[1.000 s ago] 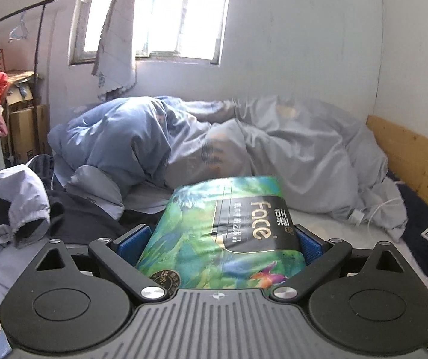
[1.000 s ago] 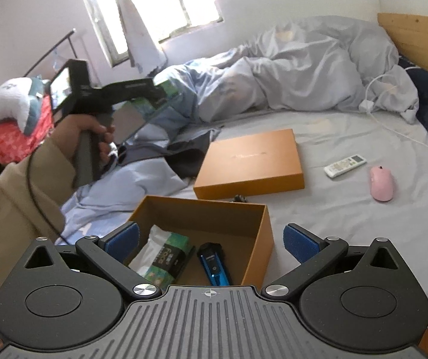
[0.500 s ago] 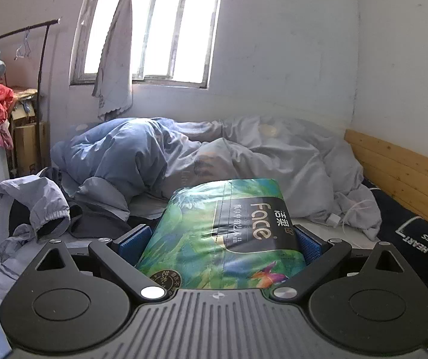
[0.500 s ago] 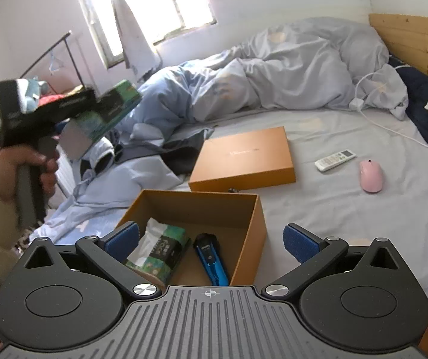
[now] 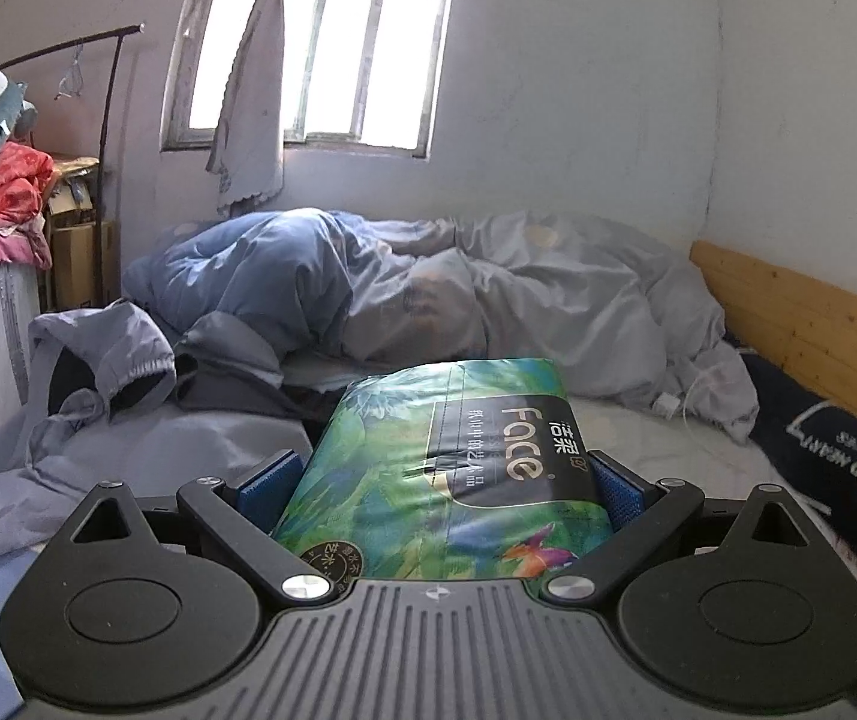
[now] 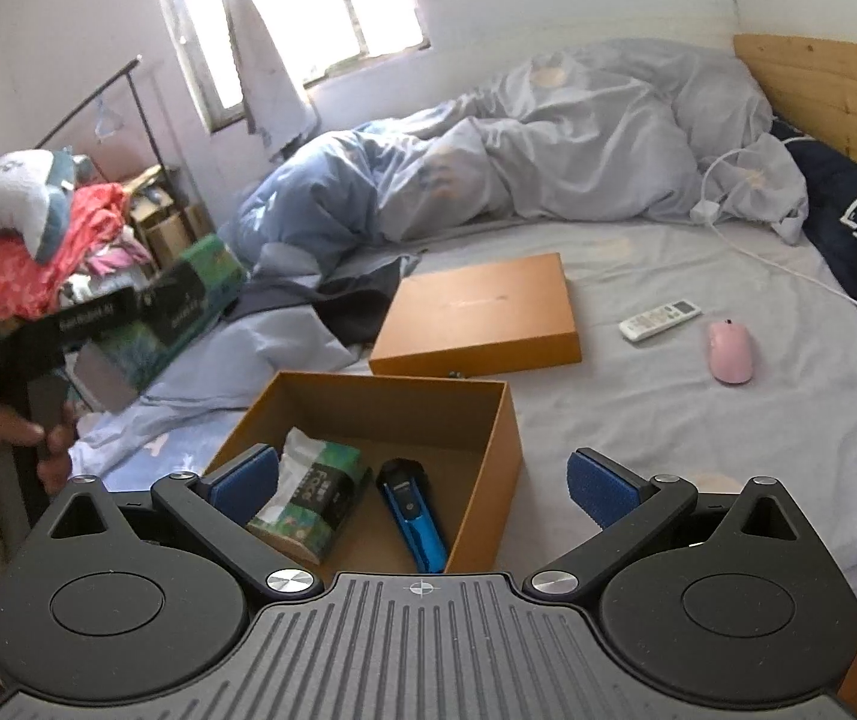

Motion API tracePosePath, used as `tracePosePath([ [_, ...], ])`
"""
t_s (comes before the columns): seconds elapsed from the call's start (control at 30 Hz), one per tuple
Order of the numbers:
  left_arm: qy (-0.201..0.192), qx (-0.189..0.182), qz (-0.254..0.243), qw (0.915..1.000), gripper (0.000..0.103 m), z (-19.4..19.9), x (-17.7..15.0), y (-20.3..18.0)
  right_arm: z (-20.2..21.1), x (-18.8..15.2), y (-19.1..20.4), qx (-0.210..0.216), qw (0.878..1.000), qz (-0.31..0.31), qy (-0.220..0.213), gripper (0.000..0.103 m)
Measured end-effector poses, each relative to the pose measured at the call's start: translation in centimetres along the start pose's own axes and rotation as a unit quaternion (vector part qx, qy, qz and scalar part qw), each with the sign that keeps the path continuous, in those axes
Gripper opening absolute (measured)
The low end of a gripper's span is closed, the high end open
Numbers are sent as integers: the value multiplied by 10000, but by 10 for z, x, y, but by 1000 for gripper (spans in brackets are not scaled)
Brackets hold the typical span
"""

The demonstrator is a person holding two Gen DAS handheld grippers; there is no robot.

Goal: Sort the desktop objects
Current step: 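Carry the tissue pack with the left gripper over the open orange box, then lower the tissue pack into the box and open the left gripper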

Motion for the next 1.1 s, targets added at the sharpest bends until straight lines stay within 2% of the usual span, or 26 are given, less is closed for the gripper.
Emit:
tracePosePath([
  [0.33, 587, 121, -58, 9982, 99, -18, -40, 9, -6, -4, 0, -17, 9999, 3, 111, 103],
  [0.7, 1168, 234, -409, 9920, 99, -43, -90, 7, -11, -9, -4, -38, 9997, -11, 230, 103],
  [1.1, 1634, 636, -536, 9830, 99, -76, -114, 28, -17, -13, -7, -77, 9993, -48, 356, 103],
])
Point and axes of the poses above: each gripper's, at about its wrist camera, not at the fingertips, and z roughly against the way its jaws point, y to its left, x to its top, the point moved 5 cm from there along -z, roughly the way its jaws point, and after that the axes turned 8 degrees about z, right-handed, at the moved point
